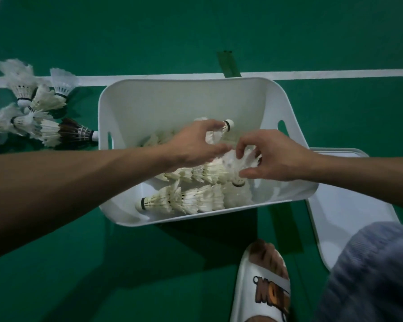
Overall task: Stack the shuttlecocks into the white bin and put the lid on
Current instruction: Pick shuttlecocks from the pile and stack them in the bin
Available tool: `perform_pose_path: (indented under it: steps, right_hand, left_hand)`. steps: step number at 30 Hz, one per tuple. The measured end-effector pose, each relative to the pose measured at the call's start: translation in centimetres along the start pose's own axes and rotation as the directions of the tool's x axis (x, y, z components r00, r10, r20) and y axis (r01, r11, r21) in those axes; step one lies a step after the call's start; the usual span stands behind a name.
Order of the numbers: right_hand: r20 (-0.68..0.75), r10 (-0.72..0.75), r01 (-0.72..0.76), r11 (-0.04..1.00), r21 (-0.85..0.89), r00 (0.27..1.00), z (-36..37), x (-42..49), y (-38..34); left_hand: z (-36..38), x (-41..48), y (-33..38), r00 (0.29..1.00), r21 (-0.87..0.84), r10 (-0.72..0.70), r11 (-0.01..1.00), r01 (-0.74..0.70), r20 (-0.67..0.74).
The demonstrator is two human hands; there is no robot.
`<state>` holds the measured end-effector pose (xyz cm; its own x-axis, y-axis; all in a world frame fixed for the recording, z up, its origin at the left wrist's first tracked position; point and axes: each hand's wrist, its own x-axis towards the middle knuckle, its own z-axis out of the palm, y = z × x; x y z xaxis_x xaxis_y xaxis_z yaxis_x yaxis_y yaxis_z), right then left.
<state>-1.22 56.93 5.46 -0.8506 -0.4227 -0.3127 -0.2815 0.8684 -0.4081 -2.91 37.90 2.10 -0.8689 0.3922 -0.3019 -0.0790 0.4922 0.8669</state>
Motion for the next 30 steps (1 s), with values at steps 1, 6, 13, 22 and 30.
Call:
perform_pose_path:
  steps: [1,6,13,22,30]
  right_hand:
    - [0.008,0.040,-0.040,0.999,-0.024,0.999,-0.2,0.0,0.5]
    - [0.070,0.162,-0.157,0.985,-0.074,0.984,-0.7,-0.1,1.1]
    - [0.035,0.226,-0.221,0.969,-0.111,0.973,-0.8,0.2,1.4]
    - [-0.001,0.230,-0.227,0.960,-0.162,0.973,-0.4,0.1,1.8]
    - [0.015,0.151,-0.148,0.980,-0.130,0.988,0.0,0.3,2.2]
  left_hand:
    - [-0.2,-0.1,-0.1,1.000,0.058,0.014,0.998,-0.013,-0.014]
    - [0.0,-0.1,-0.6,0.988,0.334,0.143,0.936,-0.115,-0.062]
    - [-0.4,0.6,0.1,0.966,0.376,0.171,0.897,-0.233,0.192]
    - [0.3,2.2,1.7,0.792,0.304,-0.023,0.930,-0.207,0.610]
    - [0.6,2.3,1.0,0.772,0.263,0.008,0.938,-0.226,0.635]
